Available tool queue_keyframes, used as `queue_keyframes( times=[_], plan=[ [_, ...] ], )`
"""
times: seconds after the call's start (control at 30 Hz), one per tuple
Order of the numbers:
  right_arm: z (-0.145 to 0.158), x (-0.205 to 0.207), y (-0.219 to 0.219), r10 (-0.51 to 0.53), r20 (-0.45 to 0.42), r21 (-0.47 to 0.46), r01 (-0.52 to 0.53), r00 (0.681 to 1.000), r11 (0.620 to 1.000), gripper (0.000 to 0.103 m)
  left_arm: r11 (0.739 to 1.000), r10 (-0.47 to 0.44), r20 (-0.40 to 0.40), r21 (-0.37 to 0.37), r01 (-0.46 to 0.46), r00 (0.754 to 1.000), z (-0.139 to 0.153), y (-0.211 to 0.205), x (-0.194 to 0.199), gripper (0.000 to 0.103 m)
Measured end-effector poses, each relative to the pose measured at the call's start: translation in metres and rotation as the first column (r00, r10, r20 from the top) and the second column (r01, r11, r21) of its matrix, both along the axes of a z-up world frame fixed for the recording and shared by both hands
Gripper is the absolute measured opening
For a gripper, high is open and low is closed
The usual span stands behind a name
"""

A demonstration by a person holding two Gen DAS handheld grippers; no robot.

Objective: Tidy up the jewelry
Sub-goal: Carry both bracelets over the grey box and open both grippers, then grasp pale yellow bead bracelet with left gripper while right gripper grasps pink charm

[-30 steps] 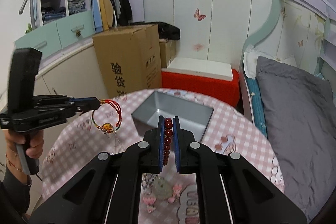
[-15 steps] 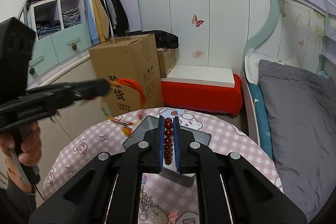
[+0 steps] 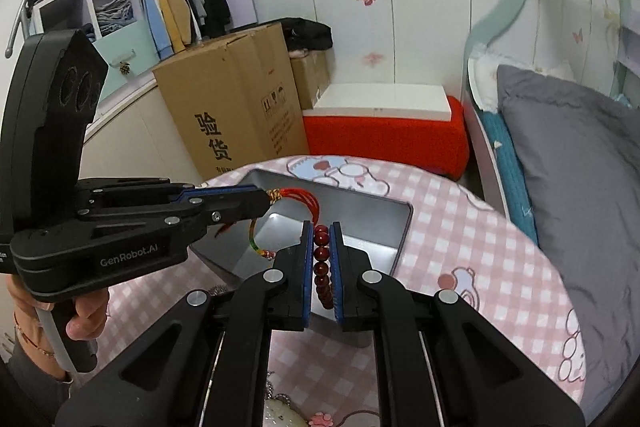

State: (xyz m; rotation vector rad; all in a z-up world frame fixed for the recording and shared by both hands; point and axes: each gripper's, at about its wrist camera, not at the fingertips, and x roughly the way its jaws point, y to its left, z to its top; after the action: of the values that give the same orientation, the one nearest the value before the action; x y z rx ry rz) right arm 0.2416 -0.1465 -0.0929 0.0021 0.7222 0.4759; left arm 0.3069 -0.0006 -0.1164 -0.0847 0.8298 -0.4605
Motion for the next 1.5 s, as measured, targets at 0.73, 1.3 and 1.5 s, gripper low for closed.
queue_keyframes(
  times=[0.73,1.3,1.5],
  plan=[
    [0.004,-0.092,-0.03,-0.06,0.029,-0.033,0.061,0.998,0.998,0.025,0.992,-0.004,0.151,0.127,-0.015,0.989,0.011,0.01,-0.106,0.071],
    [-0.048,-0.142,-0.017,-0.065,-0.095,-0.069,0.059,0.993,0.996,0.033,0.971,-0.073,0.038,0.23,0.063,0.997,-0.056,-0.016,-0.145,0.049],
    [-0.051,-0.141,-0.013,-0.054,-0.104,-0.078,0.046,0.993,0.996,0.033,0.959,-0.074,0.016,0.276,0.067,0.997,-0.068,-0.02,-0.143,0.026]
  ],
)
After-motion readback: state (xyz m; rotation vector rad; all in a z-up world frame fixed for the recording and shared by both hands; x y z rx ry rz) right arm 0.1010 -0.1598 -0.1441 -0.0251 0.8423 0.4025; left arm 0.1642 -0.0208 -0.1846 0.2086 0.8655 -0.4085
